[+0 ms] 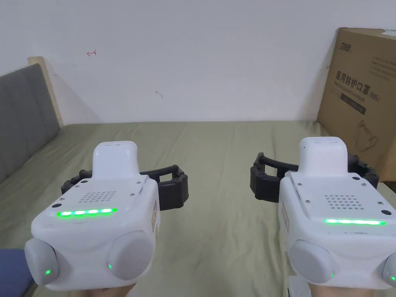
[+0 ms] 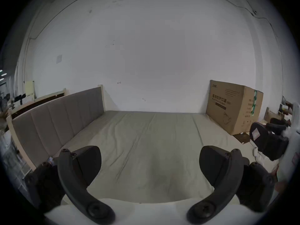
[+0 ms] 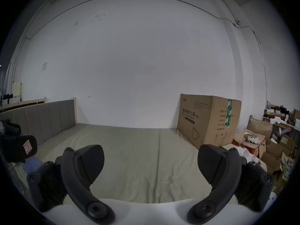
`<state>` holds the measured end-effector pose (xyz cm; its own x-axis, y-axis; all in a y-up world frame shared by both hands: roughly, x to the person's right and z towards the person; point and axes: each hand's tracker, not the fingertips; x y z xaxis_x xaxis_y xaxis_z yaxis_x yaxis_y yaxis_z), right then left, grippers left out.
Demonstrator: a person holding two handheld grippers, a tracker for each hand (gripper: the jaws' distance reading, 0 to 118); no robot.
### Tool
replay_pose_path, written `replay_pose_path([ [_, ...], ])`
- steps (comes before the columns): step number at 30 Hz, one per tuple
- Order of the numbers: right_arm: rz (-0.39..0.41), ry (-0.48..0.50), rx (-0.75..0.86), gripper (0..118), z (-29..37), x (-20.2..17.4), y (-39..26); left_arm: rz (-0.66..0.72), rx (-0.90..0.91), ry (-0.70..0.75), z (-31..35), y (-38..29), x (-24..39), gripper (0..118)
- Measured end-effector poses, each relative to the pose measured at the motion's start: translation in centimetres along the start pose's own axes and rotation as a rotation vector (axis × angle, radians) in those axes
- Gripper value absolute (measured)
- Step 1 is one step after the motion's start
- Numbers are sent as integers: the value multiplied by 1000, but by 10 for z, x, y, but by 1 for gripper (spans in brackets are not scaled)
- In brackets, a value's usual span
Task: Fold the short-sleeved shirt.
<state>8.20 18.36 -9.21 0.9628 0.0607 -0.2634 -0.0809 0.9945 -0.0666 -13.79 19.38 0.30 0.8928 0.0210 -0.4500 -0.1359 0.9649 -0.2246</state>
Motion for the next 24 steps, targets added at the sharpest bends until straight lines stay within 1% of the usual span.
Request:
replay_pose_path([
  [4, 36, -22, 0, 114, -3, -4, -3, -27, 4, 34, -1, -1, 3, 118],
  [7, 24, -15, -7, 114, -5, -2, -4, -65, 30, 34, 1, -1, 5, 118],
  [13, 19, -18, -19, 114, -8, -1, -7, -78, 73, 86, 1, 3, 7, 118],
  [17, 30, -22, -29, 114, -9, -2, -9, -94, 64, 90, 1, 7, 11, 118],
  [20, 40, -24, -34, 114, -10, -2, -11, -111, 49, 120, 2, 8, 18, 118],
  [24, 30, -12, -43, 114, -12, -2, -12, -105, 42, 95, 3, 10, 17, 118],
])
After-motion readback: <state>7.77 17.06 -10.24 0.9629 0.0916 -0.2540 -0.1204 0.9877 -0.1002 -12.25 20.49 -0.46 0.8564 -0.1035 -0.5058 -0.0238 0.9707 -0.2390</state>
